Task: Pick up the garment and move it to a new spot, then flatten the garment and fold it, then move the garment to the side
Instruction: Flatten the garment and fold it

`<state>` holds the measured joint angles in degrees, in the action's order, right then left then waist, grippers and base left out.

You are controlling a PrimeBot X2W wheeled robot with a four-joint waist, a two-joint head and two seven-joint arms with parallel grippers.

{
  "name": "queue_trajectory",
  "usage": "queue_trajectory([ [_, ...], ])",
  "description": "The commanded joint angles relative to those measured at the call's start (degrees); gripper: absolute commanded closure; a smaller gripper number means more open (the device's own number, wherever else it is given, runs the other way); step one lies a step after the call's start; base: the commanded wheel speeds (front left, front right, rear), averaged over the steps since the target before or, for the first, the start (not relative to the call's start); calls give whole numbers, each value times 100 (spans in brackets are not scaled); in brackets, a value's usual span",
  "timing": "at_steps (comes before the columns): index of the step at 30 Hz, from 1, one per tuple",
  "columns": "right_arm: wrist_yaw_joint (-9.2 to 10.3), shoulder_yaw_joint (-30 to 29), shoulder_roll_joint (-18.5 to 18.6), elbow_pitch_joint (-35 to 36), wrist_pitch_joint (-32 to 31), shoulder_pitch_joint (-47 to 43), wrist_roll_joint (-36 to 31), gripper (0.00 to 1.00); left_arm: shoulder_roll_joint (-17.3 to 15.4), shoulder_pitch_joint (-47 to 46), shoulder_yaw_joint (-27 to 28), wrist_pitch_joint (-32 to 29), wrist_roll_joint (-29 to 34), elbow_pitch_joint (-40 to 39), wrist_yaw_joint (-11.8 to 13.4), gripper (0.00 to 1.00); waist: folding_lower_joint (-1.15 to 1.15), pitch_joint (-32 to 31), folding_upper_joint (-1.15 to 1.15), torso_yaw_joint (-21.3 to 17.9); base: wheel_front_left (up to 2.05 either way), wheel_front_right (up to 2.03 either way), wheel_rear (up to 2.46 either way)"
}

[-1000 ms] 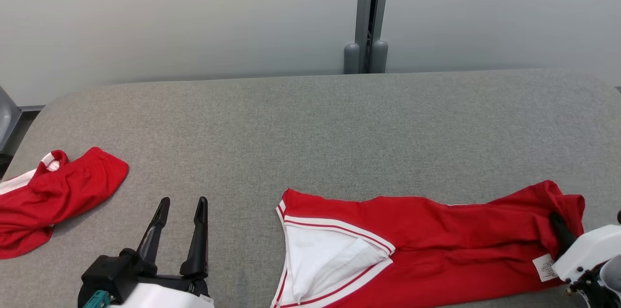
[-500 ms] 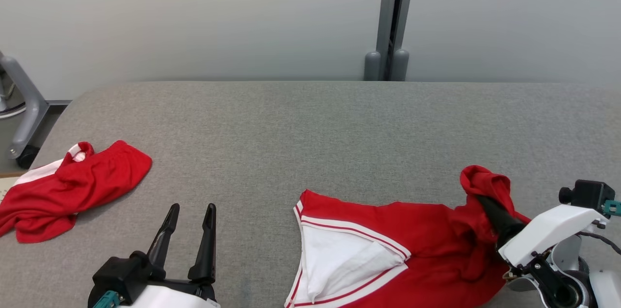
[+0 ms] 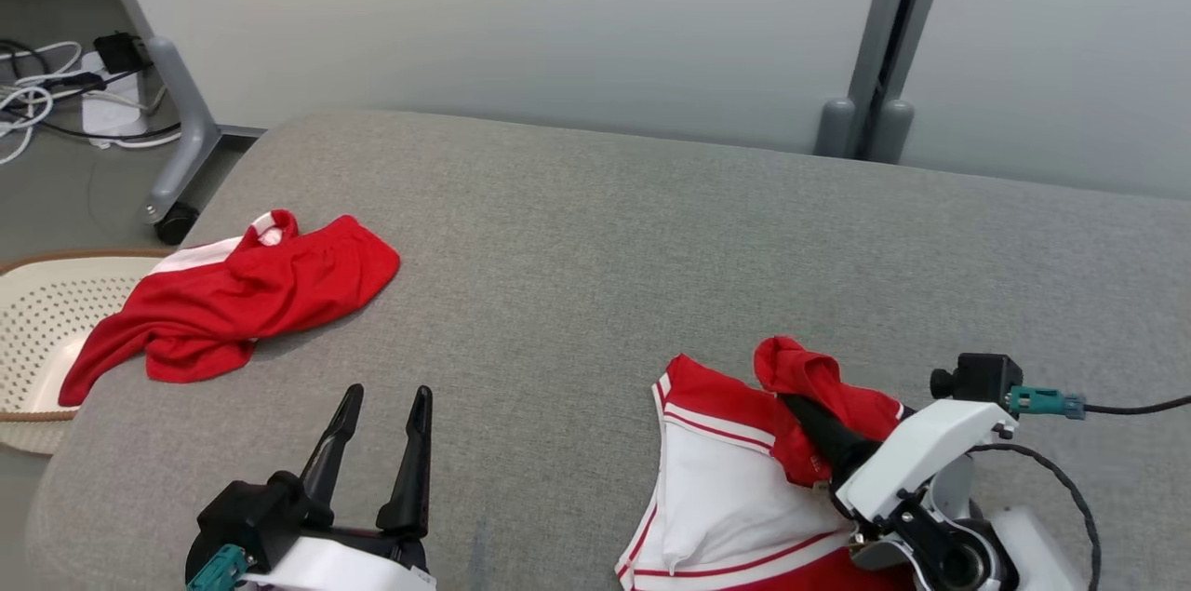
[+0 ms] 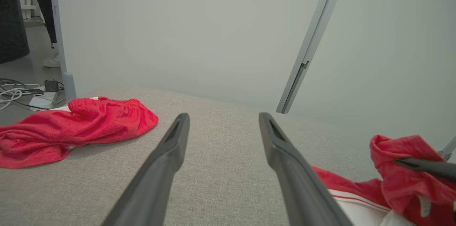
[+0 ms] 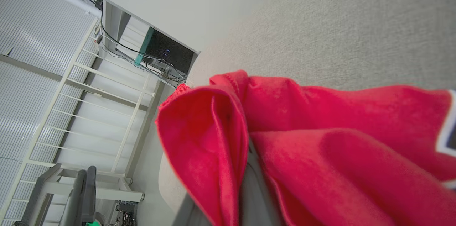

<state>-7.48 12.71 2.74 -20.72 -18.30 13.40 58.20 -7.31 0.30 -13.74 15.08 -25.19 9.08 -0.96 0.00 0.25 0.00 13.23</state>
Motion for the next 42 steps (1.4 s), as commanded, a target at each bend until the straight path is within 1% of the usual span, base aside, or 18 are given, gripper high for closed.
queue_trajectory([
  [1, -3, 55, 32, -93, 85, 100, 68, 100, -23, -129, -10, -8, 17, 7, -25, 0, 0, 26, 0, 88, 0, 0, 0],
  [5, -3, 492, 30, -714, 391, 444, 387, 100, -15, -160, -62, -18, 28, 55, -41, 0, 0, 55, 0, 214, 0, 0, 0],
  [8, -3, 851, 31, -1040, 611, 680, 701, 100, -34, -194, -68, -8, 25, 73, -36, 0, 0, 66, 0, 262, 0, 0, 0],
  [14, -3, 1573, 32, -1536, 954, 1047, 1215, 100, -66, -226, -76, -25, 14, 69, -1, 0, 0, 82, 0, 279, 0, 0, 0],
  [19, -3, 2092, 32, -1815, 1074, 1213, 1557, 100, -82, -194, -97, -45, 9, 59, 39, 0, 0, 64, 0, 222, 0, 0, 0],
  [20, -3, 2185, 32, -1841, 1106, 1243, 1615, 69, -83, -184, -100, -51, 4, 60, 44, 0, 0, 57, 0, 202, 0, 0, 0],
  [21, -3, 2266, 32, -1863, 1141, 1266, 1670, 14, -86, -176, -102, -56, -1, 61, 52, 0, 0, 43, 0, 178, 0, 0, 0],
  [22, -3, 2338, 32, -1882, 1177, 1291, 1723, 0, -87, -169, -107, -60, -6, 58, 60, 0, 0, 28, 0, 154, 0, 0, 0],
  [27, -3, 2566, 32, -1767, 1399, 1431, 1899, 0, -121, -116, -96, -82, -29, 24, 101, 0, 0, -93, 0, -11, 0, 0, 0],
  [33, -3, 2500, 84, -1446, 1531, 1545, 1787, 0, -154, -45, -76, -96, -51, -49, 150, 0, 0, -189, 0, -241, 0, 0, 0],
  [36, -3, 2307, 293, -1062, 1613, 1487, 1705, 0, -162, 2, -69, -103, -70, -86, 177, 0, 0, -222, 0, -374, 0, 0, 0],
  [42, -3, 1595, 1048, -415, 1915, 1166, 1278, 0, -156, 43, -69, -93, -80, -161, 224, 0, 0, -263, 0, -603, 0, 0, 0],
])
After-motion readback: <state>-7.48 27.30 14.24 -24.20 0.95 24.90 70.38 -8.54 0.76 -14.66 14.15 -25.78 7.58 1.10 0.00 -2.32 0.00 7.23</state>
